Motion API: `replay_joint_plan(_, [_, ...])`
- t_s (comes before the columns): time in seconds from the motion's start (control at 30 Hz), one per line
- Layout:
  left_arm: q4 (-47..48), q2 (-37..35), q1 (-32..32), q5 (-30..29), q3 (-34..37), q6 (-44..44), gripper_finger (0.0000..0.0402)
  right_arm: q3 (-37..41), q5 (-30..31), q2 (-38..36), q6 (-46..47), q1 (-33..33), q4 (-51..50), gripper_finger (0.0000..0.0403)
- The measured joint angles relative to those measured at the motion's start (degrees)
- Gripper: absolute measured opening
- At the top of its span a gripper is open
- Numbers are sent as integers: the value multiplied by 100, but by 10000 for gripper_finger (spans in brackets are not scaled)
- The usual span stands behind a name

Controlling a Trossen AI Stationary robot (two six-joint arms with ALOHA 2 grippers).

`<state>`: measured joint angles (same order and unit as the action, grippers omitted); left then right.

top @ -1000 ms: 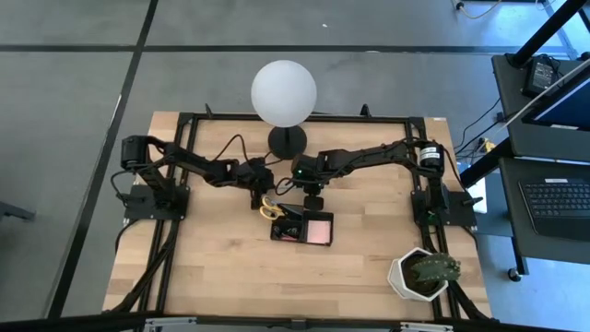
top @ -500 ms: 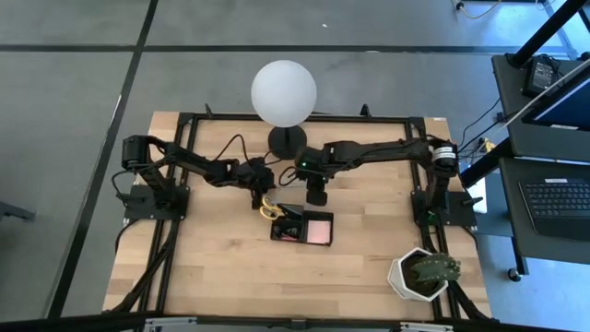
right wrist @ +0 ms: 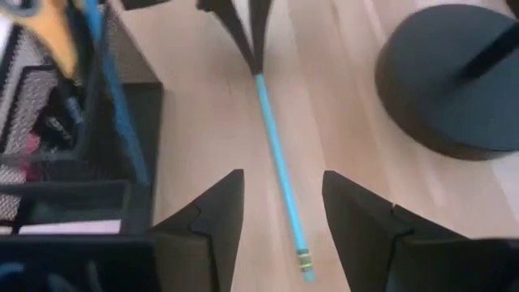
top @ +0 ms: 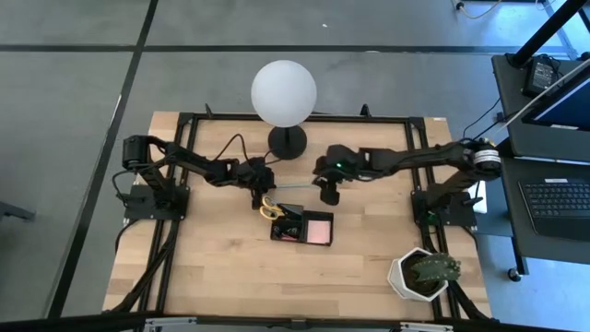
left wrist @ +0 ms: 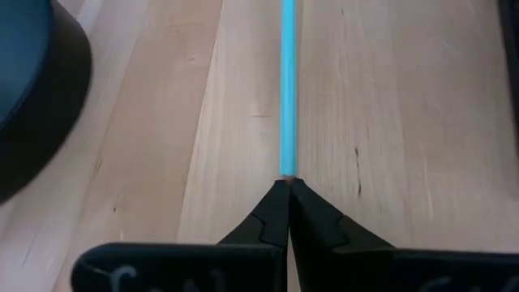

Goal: Pick and place office supplies into organizer
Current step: Put the light blue pencil into the black desk organizer

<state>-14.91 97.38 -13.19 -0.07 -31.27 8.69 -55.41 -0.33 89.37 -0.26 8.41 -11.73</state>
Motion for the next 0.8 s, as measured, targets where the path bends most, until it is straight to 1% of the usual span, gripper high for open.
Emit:
replay_joint_plan(0.07, [-18,3,-4,94,0,0,2,422,-25,-83,-1,-20,598,170])
replay_joint_plan(0.23, [-35,9,-4,112,0,22,2,1318,-37,-97,-48,-31,1694,170])
replay_joint_plan(0.3, [-34,9,-21,114,0,58,2,1609,-34,-58,-2,-33,2206,170])
replay_joint_plan(0.43, [-44,11,-24,137,0,61,2,2028,-38,-54,-30,-35,2889,170])
replay_joint_plan(0.6, [-49,11,-20,134,0,61,2,2289,-32,-54,-304,-35,3335,170])
replay_joint_plan(0.8, [-49,11,-20,135,1,61,2,2435,67,-54,-504,-34,3480,170])
